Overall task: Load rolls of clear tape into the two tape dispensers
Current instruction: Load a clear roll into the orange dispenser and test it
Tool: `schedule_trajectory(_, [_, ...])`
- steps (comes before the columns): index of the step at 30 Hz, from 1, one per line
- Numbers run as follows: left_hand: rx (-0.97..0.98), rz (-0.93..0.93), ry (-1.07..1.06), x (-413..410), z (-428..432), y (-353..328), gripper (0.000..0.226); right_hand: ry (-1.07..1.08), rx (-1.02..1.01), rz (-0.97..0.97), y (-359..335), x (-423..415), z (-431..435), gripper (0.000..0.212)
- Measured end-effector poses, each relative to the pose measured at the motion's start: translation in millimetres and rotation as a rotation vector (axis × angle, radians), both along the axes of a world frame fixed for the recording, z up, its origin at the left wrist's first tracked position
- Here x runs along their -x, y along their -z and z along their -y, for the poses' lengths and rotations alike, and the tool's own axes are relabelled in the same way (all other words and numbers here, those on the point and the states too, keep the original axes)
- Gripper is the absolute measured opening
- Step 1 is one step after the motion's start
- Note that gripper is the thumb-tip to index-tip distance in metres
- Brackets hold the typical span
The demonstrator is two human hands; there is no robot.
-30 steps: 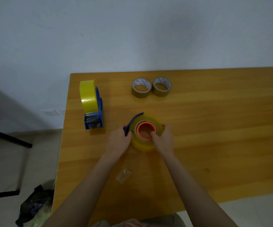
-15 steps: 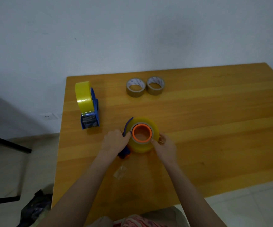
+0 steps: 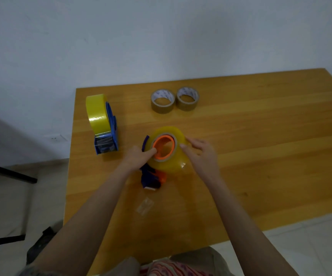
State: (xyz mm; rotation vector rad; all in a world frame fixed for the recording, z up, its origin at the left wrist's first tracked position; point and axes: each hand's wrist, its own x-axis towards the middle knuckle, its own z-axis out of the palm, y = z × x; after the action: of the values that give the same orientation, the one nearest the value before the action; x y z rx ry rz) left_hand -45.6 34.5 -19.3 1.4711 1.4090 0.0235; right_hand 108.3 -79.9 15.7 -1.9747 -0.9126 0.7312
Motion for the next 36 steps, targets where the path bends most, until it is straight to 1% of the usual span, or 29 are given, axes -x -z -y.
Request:
schedule_trajectory(3, [0.115,0.176,-0.14,-5,2,-7,0.032,-0.061,-0.099,0.025,-24,2,-14,0.046])
schedule_trajectory(4, [0.162,0.226,-0.177,-6,2,-9,0.033,-0.07,-0.132,0.055,-31,3,-19,0.045])
schedule_trajectory(7, [0.282,0.323,-0.249,-8,1,-13,0.05,-0.1,-0.207,0.127,-44,5,-31,0.041])
schedule_trajectory(11, [0.382,0.416,-0.286,-8,5,-16,0.05,-0.135,-0.261,0.175,-48,8,-38,0.03])
schedule_trajectory(15, [0.455,0.455,-0.27,-2,11,-20,0.065,-0.111,-0.277,0.19,-54,14,-42,0.023])
schedule_trajectory(17, [0.472,0.458,-0.269,1,12,-23,0.068,-0.099,-0.273,0.204,-60,15,-44,0.017])
schedule_trajectory(21, [0.457,0.442,-0.281,9,16,-30,0.05,-0.114,-0.227,0.253,-67,12,-50,0.009])
schedule_trajectory(24, [0.402,0.434,-0.327,12,17,-35,0.045,-0.085,-0.224,0.182,-67,18,-50,0.005])
schedule_trajectory(25, [0.348,0.415,-0.362,11,17,-36,0.042,-0.062,-0.215,0.127,-67,22,-49,0.01])
schedule_trajectory(26, [0.28,0.382,-0.39,10,17,-38,0.037,-0.046,-0.193,0.061,-67,28,-48,0.023])
schedule_trajectory(27, [0.209,0.349,-0.406,8,17,-40,0.032,-0.04,-0.157,0.007,-65,32,-47,0.04])
schedule_trajectory(28, [0.141,0.316,-0.408,7,18,-45,0.031,-0.043,-0.114,-0.022,-64,36,-46,0.056])
schedule_trajectory(29, [0.077,0.294,-0.399,6,20,-49,0.033,-0.044,-0.086,-0.034,-64,39,-44,0.066])
schedule_trajectory(32, [-0.075,0.308,-0.368,7,26,-52,0.041,0.046,-0.091,-0.098,-65,39,-43,0.074])
schedule_trajectory(33, [-0.058,0.369,-0.378,7,28,-51,0.041,0.099,-0.094,-0.159,-64,36,-43,0.077])
schedule_trajectory(35, [0.126,0.607,-0.474,4,33,-55,0.038,0.189,-0.104,-0.325,-61,32,-43,0.083])
schedule_trajectory(36, [0.216,0.712,-0.528,3,35,-58,0.04,0.214,-0.111,-0.413,-60,32,-41,0.087])
